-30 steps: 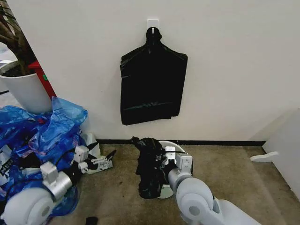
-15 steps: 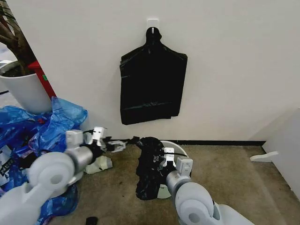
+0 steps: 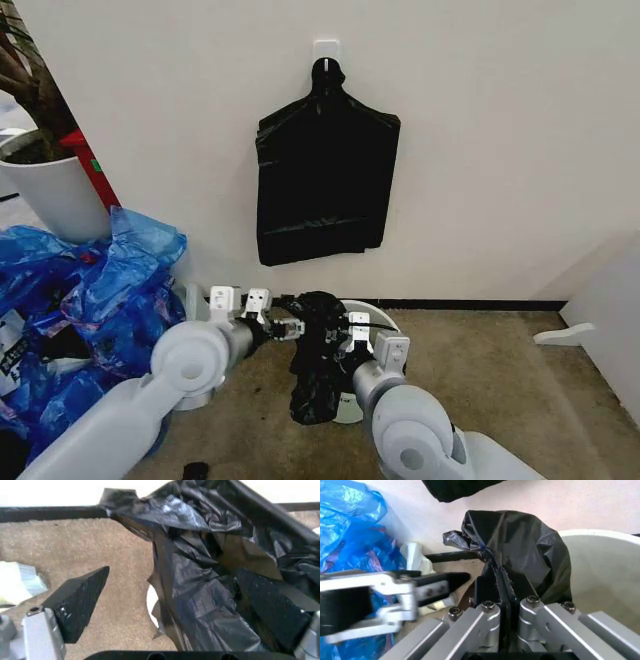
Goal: Place the garbage bag over the trash bin.
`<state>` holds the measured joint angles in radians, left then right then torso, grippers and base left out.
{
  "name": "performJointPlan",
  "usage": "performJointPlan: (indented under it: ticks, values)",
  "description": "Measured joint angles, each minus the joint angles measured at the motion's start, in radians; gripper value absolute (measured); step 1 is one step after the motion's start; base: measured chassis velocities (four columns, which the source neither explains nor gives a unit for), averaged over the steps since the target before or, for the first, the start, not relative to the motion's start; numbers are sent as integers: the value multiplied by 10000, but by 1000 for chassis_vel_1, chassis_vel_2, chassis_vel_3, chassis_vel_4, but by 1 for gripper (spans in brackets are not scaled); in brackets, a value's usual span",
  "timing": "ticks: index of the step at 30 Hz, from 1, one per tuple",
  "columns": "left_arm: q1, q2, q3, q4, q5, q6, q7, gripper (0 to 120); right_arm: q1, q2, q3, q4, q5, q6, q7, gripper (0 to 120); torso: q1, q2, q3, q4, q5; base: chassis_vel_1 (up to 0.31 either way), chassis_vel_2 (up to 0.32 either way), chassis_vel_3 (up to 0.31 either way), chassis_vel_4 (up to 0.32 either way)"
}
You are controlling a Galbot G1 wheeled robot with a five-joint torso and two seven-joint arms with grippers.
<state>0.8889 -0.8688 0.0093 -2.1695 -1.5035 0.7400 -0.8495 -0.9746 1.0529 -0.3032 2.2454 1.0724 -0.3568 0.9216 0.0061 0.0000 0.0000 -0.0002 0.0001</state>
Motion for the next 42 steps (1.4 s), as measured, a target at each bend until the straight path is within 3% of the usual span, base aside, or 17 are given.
performJointPlan:
  ticks: [15,22,42]
  values:
    - [-830,-766,918,1011,90,-19,-414,100,-69,-17,-2,189,31,-1,-45,0,0,0,0,0,1,0,0,0,0]
    - [-1093,-1261,1372,1553,672,-30,-441,100,-69,-11,-26,192,124,2,-38,0,0,0,0,-1,0,0,0,0,0]
    - [-1173,-1394,1491,2208,1015,-45,-213,100,-24,-213,501,280,610,-22,-34,0,0,0,0,0,0,0,0,0,0]
